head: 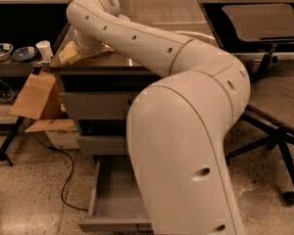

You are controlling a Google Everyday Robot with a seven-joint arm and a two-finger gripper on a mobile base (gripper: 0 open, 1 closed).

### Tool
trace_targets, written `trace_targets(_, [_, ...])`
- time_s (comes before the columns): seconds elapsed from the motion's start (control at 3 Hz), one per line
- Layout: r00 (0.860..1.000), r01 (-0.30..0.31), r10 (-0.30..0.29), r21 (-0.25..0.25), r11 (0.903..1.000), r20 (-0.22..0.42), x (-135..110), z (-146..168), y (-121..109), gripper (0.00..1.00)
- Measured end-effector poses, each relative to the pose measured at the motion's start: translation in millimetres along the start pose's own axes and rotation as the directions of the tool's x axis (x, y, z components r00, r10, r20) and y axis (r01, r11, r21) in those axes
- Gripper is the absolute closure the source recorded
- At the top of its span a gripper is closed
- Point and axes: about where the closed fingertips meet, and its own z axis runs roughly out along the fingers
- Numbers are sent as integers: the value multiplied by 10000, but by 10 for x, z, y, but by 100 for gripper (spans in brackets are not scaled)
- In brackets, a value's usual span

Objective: Place sponge into bottom drawer

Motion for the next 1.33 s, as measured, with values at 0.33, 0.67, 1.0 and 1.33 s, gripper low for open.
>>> trace_targets(0.33, [10000,56,-57,296,9995,60,14,26,-57,19])
trace_targets(0.67, [10000,55,-57,296,9995,61,-18,-14,-55,43])
trace_targets(1.0, [10000,55,-57,296,9995,62,-66,-73,-52,66])
trace_targets(1.33, [9999,60,-63,318,9995,103,-102,-126,-52,97])
